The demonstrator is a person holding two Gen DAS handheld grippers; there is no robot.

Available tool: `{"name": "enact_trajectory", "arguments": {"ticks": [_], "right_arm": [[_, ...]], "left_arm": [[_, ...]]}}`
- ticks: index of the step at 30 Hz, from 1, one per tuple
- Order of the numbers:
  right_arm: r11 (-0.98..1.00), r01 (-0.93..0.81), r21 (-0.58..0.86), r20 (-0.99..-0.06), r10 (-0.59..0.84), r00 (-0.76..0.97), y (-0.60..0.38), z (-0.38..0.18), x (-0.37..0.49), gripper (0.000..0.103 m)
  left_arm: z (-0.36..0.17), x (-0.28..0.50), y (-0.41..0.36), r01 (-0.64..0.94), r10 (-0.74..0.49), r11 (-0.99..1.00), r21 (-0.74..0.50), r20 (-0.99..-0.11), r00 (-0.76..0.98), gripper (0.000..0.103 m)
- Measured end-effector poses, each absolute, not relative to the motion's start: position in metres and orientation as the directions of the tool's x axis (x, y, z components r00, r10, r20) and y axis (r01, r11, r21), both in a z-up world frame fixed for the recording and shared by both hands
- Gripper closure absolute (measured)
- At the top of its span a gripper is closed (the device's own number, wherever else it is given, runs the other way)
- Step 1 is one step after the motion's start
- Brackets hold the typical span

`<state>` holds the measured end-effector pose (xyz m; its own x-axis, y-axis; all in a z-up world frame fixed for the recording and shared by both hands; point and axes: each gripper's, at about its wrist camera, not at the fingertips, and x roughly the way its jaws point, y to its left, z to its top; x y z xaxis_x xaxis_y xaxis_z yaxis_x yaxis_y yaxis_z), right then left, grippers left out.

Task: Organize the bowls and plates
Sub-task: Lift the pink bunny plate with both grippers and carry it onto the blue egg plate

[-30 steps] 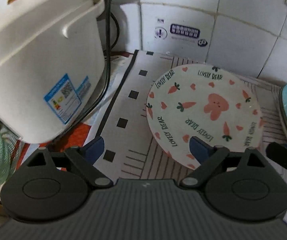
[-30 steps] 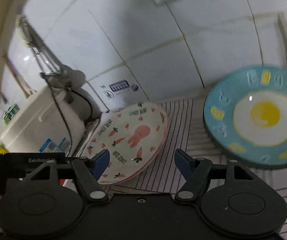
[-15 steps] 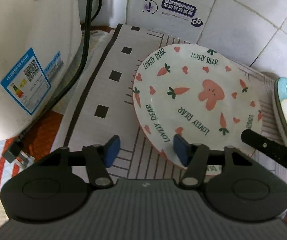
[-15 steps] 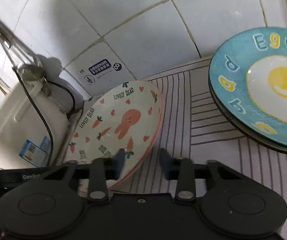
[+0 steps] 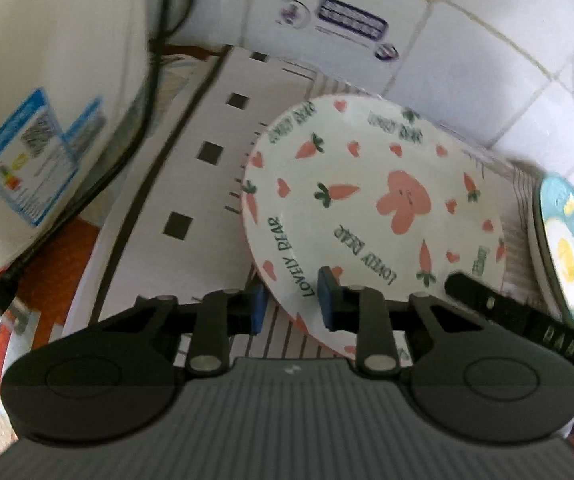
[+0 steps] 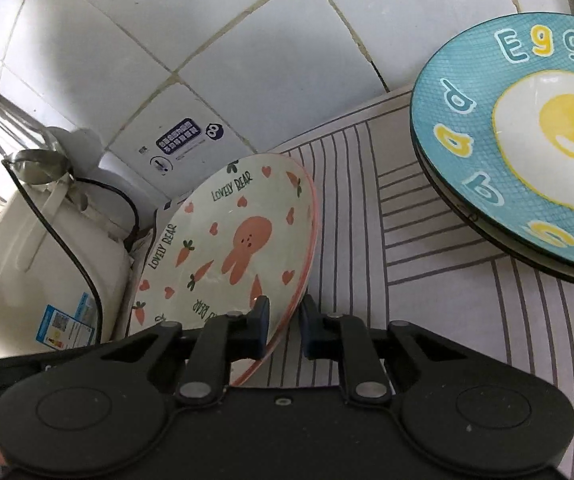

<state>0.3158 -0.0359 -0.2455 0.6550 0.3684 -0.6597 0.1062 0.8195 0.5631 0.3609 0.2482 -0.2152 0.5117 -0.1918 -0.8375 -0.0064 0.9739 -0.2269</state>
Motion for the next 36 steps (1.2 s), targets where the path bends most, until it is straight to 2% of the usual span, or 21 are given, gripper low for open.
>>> {"name": "enact_trajectory", "arguments": {"ticks": [9, 14, 24, 36], "right_arm": [[0.834, 0.070, 0.547, -0.657, 0.376, 0.654, -0.036, -0.228, 0.297, 0.080], [0.839, 0.078, 0.539, -0.647, 0.353, 0.676, -0.048, -0.209, 0.279, 0.080], [0.846, 0.154, 0.510, -0.623, 0.240, 0.745, -0.105, -0.175, 0.245, 0.080], [0.822, 0.299, 0.484, -0.643, 0.103, 0.759, -0.170, -0.169, 0.218, 0.079]], "left_arm": [[-0.197, 0.335, 0.247, 0.085, -0.180, 0.983, -0.160, -0.809, 0.560, 0.081], [-0.180, 0.322, 0.231, 0.148, -0.218, 0.976, -0.162, -0.792, 0.570, 0.081], [-0.154, 0.315, 0.166, 0.320, -0.340, 0.930, -0.182, -0.758, 0.557, 0.081], [-0.154, 0.318, 0.077, 0.446, -0.411, 0.874, -0.192, -0.782, 0.469, 0.081]]}}
